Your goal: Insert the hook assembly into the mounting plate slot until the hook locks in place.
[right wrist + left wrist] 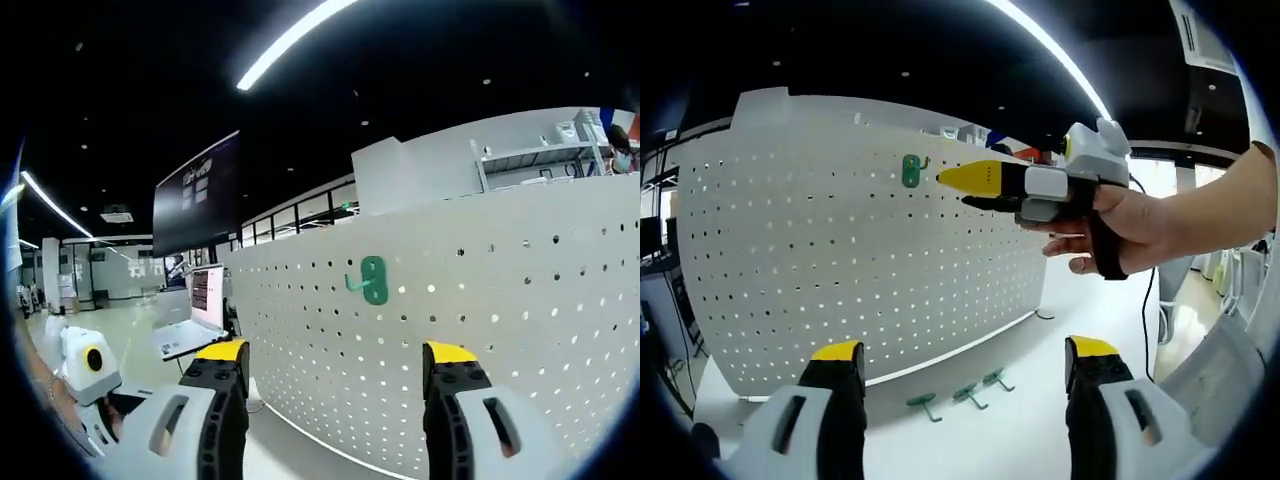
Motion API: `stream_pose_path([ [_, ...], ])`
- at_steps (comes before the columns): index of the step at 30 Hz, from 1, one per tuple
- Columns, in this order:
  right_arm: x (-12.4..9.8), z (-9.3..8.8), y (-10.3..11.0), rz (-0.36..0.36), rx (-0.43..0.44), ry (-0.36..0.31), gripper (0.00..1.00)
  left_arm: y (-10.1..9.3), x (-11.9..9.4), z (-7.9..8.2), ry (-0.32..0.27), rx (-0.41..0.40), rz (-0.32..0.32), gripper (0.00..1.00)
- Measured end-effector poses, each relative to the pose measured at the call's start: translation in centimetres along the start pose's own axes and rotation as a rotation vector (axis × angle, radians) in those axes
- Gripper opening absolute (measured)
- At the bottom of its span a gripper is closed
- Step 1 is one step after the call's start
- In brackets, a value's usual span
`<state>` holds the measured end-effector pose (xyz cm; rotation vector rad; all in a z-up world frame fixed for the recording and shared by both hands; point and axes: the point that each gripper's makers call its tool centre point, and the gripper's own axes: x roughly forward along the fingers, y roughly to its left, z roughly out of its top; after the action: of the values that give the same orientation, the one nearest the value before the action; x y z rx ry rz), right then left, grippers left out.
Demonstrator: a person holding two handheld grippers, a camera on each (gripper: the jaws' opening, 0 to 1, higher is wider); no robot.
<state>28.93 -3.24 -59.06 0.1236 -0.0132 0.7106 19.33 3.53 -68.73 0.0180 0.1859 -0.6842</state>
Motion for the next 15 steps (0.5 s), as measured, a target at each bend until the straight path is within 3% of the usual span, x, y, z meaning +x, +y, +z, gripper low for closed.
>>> stream_pose_path([
  [15,-3.4,-2.0,-1.4,-0.026,0.021,0.026,0.69,0.1,0.1,0.0,0.001,0.001,-0.003,0.85],
])
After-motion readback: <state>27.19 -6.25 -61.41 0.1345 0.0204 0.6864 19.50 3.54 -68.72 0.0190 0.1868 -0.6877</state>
